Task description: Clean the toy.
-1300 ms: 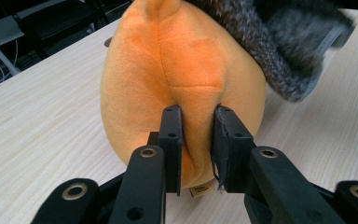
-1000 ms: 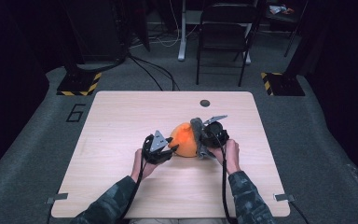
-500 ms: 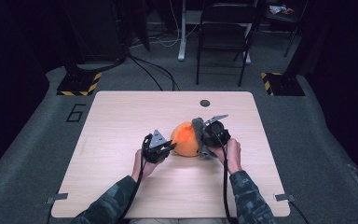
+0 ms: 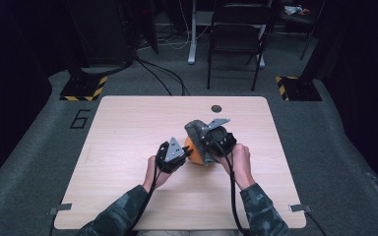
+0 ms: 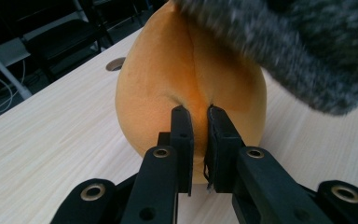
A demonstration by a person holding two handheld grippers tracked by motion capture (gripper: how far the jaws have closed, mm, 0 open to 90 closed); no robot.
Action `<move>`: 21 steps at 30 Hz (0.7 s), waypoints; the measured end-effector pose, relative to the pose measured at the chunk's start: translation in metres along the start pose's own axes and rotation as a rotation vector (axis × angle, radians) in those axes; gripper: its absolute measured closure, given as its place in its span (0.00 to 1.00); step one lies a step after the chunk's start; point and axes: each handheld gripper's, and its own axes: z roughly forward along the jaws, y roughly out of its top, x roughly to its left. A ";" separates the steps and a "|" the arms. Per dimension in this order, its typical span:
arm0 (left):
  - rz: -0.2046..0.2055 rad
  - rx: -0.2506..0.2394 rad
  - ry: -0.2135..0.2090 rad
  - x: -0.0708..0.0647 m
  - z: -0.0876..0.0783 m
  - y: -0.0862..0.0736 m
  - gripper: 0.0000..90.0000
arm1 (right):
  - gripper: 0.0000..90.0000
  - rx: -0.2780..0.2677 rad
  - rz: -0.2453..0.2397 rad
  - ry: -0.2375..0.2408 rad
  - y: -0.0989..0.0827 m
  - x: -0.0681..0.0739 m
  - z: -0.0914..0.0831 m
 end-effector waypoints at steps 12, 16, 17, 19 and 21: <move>0.067 0.000 -0.022 -0.010 0.001 0.000 0.92 | 0.82 0.072 -0.026 -0.054 -0.001 0.004 0.018; 0.049 -0.005 -0.029 -0.009 0.001 -0.001 0.92 | 0.82 0.075 0.002 -0.095 -0.006 -0.009 0.019; 0.046 -0.002 -0.036 -0.007 0.001 -0.001 0.92 | 0.82 0.077 0.023 -0.108 -0.007 -0.013 0.020; 0.039 -0.003 -0.038 -0.007 0.001 -0.001 0.92 | 0.82 0.085 0.049 -0.145 -0.012 -0.022 0.023; 0.051 0.002 -0.039 -0.006 0.001 -0.002 0.92 | 0.82 0.102 0.085 -0.167 -0.021 -0.036 0.029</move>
